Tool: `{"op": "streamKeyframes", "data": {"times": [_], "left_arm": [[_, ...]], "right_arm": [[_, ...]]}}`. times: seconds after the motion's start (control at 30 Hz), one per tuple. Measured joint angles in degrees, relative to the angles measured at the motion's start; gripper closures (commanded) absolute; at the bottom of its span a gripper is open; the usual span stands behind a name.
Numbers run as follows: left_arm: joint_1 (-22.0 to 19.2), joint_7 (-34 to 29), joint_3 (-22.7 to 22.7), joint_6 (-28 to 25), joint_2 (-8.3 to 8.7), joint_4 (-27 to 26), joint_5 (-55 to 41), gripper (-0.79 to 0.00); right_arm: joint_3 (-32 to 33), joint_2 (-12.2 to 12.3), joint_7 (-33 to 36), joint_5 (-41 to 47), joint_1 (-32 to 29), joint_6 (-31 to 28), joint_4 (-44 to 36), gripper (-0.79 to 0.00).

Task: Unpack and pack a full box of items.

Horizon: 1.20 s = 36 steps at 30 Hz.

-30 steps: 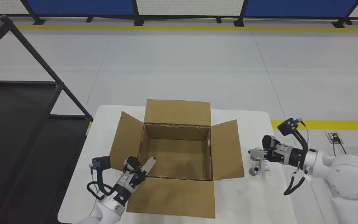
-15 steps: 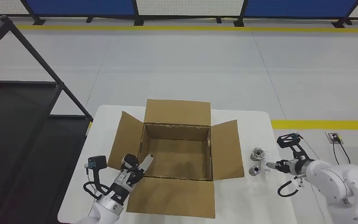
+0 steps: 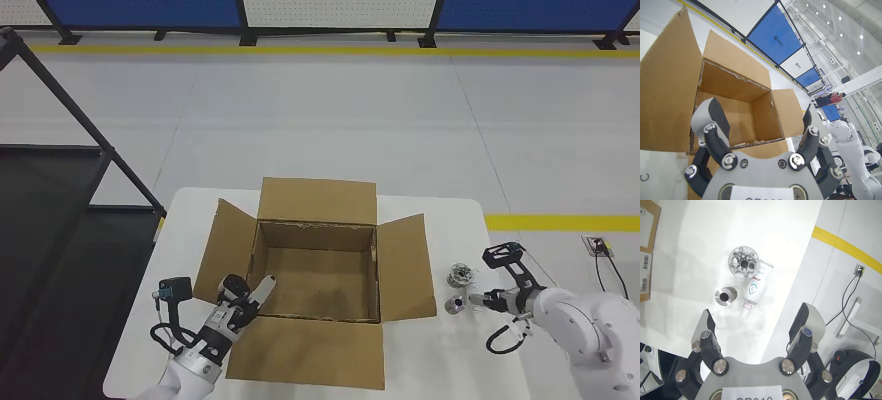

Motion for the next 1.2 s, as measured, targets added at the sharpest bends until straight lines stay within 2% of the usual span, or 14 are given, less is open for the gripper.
{"op": "streamKeyframes", "data": {"times": [0.17,0.47,0.53,0.7,0.87,1.07,1.1,1.2], "left_arm": [[0.0,0.0,0.0,0.0,0.0,0.0,0.0,-0.785],[0.0,0.0,0.0,0.0,0.0,0.0,0.0,-0.785],[0.0,0.0,0.0,0.0,0.0,0.0,0.0,-0.785],[0.0,0.0,0.0,0.0,0.0,0.0,0.0,-0.785],[0.0,0.0,0.0,0.0,0.0,0.0,0.0,-0.785],[0.0,0.0,0.0,0.0,0.0,0.0,0.0,-0.785],[0.0,0.0,0.0,0.0,0.0,0.0,0.0,-0.785],[0.0,0.0,0.0,0.0,0.0,0.0,0.0,-0.785]], "right_arm": [[-4.1,-0.8,-0.9,-1.6,3.9,4.4,5.1,-0.785],[-9.0,-2.1,-1.6,-0.6,11.0,3.9,16.4,-0.776],[-9.7,-2.4,-1.9,-0.2,12.2,3.6,18.7,-0.72],[-11.3,-2.9,-2.4,0.9,14.4,2.5,23.0,-0.496],[-12.7,-3.4,-3.0,1.4,15.7,1.8,25.6,-0.517],[-13.8,-3.8,-3.7,2.3,16.7,0.8,27.9,-0.48],[-14.0,-3.9,-3.8,2.3,16.9,0.7,28.2,-0.437],[-14.6,-4.1,-3.9,2.5,17.4,0.4,29.1,-0.237]]}}
